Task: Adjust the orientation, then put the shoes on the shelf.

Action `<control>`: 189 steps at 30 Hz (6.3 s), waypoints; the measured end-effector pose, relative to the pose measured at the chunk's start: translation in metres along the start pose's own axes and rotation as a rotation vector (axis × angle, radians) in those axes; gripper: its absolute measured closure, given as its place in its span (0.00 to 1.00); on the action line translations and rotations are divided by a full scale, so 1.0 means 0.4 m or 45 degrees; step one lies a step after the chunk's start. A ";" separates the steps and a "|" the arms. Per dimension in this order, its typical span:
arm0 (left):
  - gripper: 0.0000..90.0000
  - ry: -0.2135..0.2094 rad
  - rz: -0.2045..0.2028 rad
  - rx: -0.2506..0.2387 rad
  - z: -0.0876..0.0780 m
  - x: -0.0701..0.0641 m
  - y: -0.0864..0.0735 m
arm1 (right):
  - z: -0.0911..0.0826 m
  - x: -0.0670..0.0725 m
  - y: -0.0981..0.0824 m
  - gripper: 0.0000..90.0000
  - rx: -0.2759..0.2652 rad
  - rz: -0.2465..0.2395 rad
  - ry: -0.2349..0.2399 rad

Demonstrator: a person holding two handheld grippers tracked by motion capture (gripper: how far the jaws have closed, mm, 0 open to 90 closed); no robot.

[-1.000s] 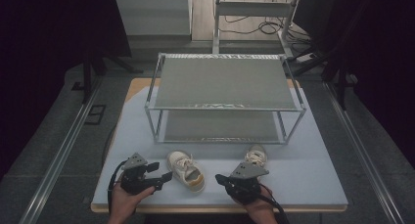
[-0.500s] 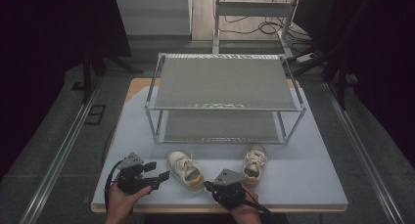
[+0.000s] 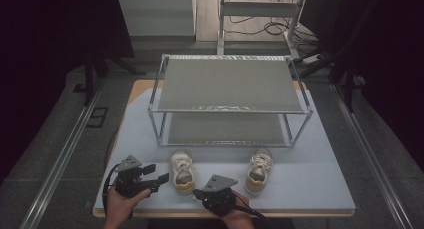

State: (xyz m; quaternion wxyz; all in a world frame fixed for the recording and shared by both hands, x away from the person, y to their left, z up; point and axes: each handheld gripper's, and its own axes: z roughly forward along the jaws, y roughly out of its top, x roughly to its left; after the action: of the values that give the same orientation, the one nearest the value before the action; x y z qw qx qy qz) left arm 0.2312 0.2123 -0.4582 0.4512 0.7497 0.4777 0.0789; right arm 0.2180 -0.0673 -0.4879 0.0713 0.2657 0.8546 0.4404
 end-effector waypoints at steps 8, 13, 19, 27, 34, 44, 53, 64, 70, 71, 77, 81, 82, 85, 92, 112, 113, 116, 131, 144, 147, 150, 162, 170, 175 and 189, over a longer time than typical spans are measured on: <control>0.34 0.007 -0.035 -0.035 -0.028 0.025 -0.001 | 0.069 0.034 0.038 1.00 -0.016 -0.042 0.087; 0.34 0.010 -0.048 -0.043 -0.034 0.034 -0.002 | 0.102 0.046 0.056 1.00 -0.023 -0.050 0.118; 0.34 0.012 -0.057 -0.044 -0.035 0.040 -0.004 | 0.129 0.051 0.069 1.00 -0.036 -0.050 0.151; 0.34 0.013 -0.063 -0.044 -0.036 0.044 -0.005 | 0.032 0.023 0.047 0.99 -0.104 -0.004 0.039; 0.34 0.007 -0.071 -0.044 -0.034 0.045 -0.005 | -0.074 -0.018 -0.011 0.99 -0.136 0.074 -0.109; 0.34 0.014 -0.077 -0.050 -0.031 0.045 -0.002 | -0.124 -0.065 -0.070 0.99 -0.145 0.157 -0.260; 0.34 0.014 -0.070 -0.058 -0.033 0.044 0.002 | -0.169 -0.078 -0.097 1.00 -0.181 0.194 -0.353; 0.34 0.008 -0.077 -0.045 -0.023 0.052 0.000 | -0.190 -0.105 -0.140 1.00 -0.155 0.240 -0.454; 0.34 0.012 -0.078 -0.047 -0.027 0.053 0.000 | -0.228 -0.116 -0.170 1.00 -0.172 0.281 -0.474; 0.34 0.011 -0.078 -0.048 -0.028 0.053 0.000 | -0.238 -0.115 -0.179 1.00 -0.171 0.285 -0.490; 0.34 0.009 -0.085 -0.047 -0.028 0.056 0.000 | -0.283 -0.130 -0.214 1.00 -0.174 0.336 -0.500; 0.34 0.008 -0.085 -0.047 -0.028 0.057 0.000 | -0.315 -0.147 -0.232 1.00 -0.174 0.364 -0.523; 0.34 0.008 -0.085 -0.047 -0.028 0.057 0.000 | -0.321 -0.151 -0.235 1.00 -0.173 0.369 -0.528; 0.34 0.010 -0.085 -0.047 -0.028 0.058 -0.001 | -0.339 -0.170 -0.245 1.00 -0.189 0.400 -0.517; 0.34 0.009 -0.087 -0.045 -0.028 0.060 -0.001 | -0.351 -0.191 -0.254 1.00 -0.192 0.423 -0.529; 0.32 -0.009 -0.069 -0.088 -0.039 0.039 0.006 | -0.399 -0.190 -0.201 0.52 -0.412 0.376 -0.449; 0.32 -0.008 -0.067 -0.091 -0.042 0.036 0.007 | -0.402 -0.194 -0.194 0.50 -0.417 0.372 -0.449; 0.31 -0.013 -0.055 -0.111 -0.053 0.028 0.013 | -0.411 -0.198 -0.170 0.44 -0.437 0.345 -0.451; 0.27 0.015 -0.001 -0.038 -0.057 -0.009 0.061 | -0.433 -0.262 -0.099 0.29 -0.299 0.343 -0.458; 0.21 0.116 0.080 0.208 0.029 -0.061 0.088 | -0.433 -0.291 -0.073 0.21 -0.132 0.325 -0.529; 0.19 0.132 0.092 0.273 0.046 -0.070 0.094 | -0.430 -0.297 -0.077 0.20 -0.113 0.339 -0.526; 0.17 0.169 0.113 0.367 0.072 -0.075 0.104 | -0.428 -0.307 -0.082 0.19 -0.090 0.356 -0.534; 0.16 0.232 0.139 0.560 0.138 -0.073 0.120 | -0.399 -0.339 -0.097 0.13 0.046 0.392 -0.537; 0.16 0.238 0.141 0.656 0.168 -0.062 0.122 | -0.351 -0.357 -0.085 0.08 0.234 0.369 -0.519; 0.16 0.231 0.137 0.685 0.179 -0.059 0.123 | -0.321 -0.374 -0.075 0.07 0.340 0.355 -0.529; 0.18 0.237 0.116 0.765 0.211 -0.055 0.114 | -0.264 -0.410 -0.097 0.11 0.536 0.365 -0.480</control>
State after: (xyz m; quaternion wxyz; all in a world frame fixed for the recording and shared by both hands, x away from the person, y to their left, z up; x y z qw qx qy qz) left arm 0.2953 0.1381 -0.4658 0.1601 0.8596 0.4848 0.0226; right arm 0.3044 -0.2458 -0.4733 0.1092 0.4692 0.8526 0.2024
